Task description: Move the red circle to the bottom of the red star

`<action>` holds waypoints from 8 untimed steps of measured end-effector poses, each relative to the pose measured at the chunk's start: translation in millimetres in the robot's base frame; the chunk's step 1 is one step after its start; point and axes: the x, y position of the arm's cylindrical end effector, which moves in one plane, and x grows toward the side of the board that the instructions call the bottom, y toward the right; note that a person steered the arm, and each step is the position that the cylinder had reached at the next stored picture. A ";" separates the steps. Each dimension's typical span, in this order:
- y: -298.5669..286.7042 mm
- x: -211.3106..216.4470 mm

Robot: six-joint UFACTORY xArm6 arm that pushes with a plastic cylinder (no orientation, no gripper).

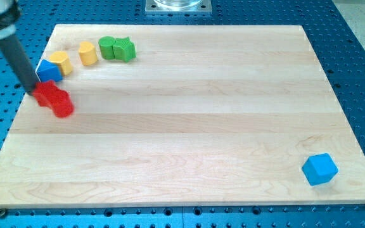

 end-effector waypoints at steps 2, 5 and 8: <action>120.1 42.7; 51.0 98.4; 79.7 120.3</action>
